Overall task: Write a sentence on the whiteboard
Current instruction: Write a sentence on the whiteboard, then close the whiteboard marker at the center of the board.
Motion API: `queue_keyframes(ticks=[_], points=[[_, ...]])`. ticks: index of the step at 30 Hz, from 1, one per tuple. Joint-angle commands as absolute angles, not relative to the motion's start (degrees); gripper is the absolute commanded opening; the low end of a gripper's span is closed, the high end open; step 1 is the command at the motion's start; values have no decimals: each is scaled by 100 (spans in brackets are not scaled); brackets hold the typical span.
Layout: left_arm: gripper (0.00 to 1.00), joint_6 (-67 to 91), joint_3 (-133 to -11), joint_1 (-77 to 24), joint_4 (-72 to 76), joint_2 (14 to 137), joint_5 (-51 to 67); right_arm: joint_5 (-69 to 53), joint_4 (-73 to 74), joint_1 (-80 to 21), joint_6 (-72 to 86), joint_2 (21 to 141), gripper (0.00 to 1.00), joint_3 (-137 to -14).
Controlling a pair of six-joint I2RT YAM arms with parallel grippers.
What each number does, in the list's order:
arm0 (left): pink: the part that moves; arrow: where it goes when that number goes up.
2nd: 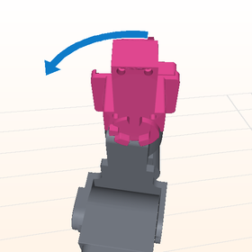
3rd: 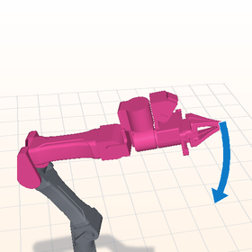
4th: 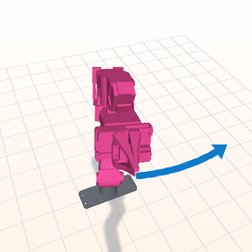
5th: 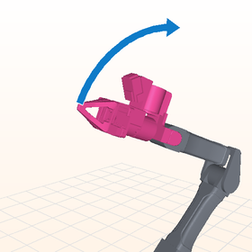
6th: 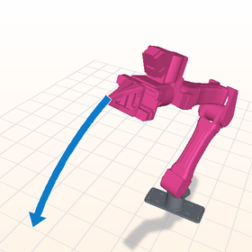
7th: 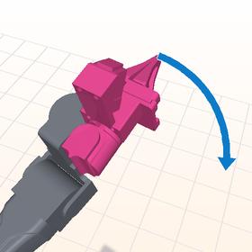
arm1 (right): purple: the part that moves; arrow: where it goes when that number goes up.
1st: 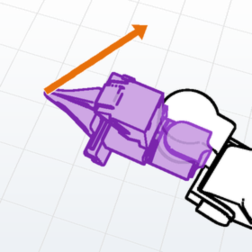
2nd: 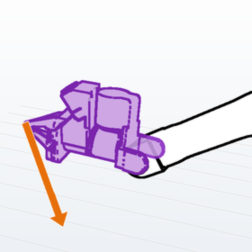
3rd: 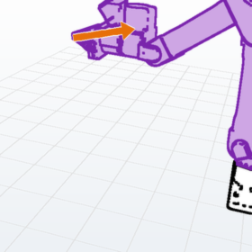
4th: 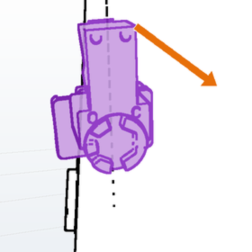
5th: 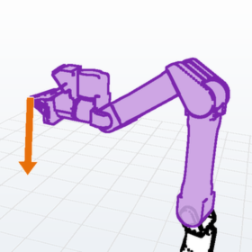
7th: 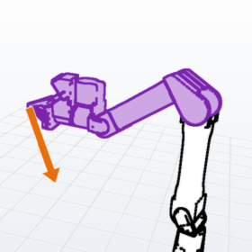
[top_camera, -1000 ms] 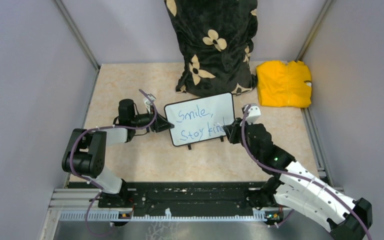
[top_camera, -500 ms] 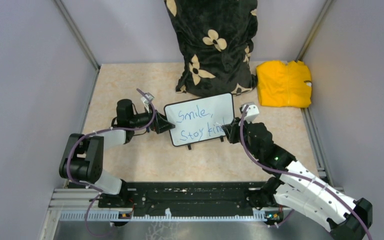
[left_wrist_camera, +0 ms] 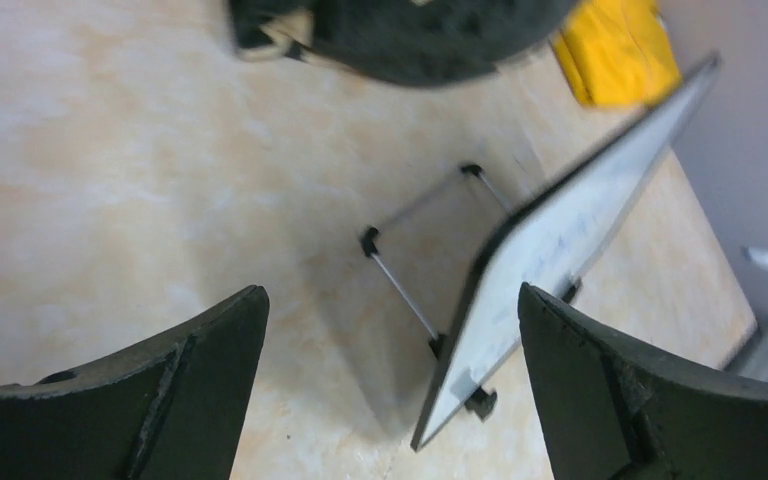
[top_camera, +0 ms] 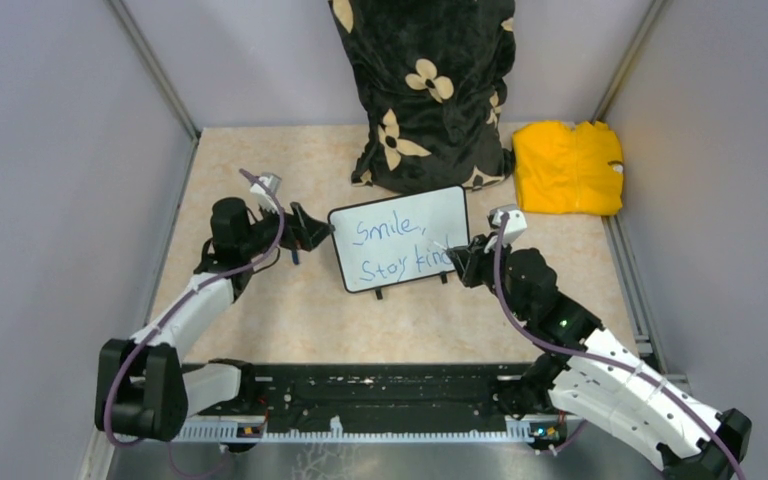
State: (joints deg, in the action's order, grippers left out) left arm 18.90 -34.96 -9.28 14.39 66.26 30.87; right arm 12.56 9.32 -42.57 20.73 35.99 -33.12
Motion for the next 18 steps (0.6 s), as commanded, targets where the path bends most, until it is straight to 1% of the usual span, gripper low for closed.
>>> queue_keyframes(ticks=[1,3,6,10,13,18], points=[[99,2757,-4191,-940,-393,6169,632,1223,883,-4200,1954,3419,0,-3727],[99,3380,-4289,-940,-922,5863,-326,1294,962,-4199,1894,3406,0,-3792],[99,3865,-4199,-940,-1153,5339,-864,1382,1086,-4196,1810,3446,0,-3937],[99,3600,-3723,-940,-842,4855,-1060,1416,1217,-4196,1768,3587,0,-4181],[99,3432,-3364,-940,-725,4716,-1250,1418,1284,-4199,1744,3727,0,-4367],[99,3319,-3353,-940,-936,4802,-1233,1476,1459,-4194,1745,4006,0,-4722]])
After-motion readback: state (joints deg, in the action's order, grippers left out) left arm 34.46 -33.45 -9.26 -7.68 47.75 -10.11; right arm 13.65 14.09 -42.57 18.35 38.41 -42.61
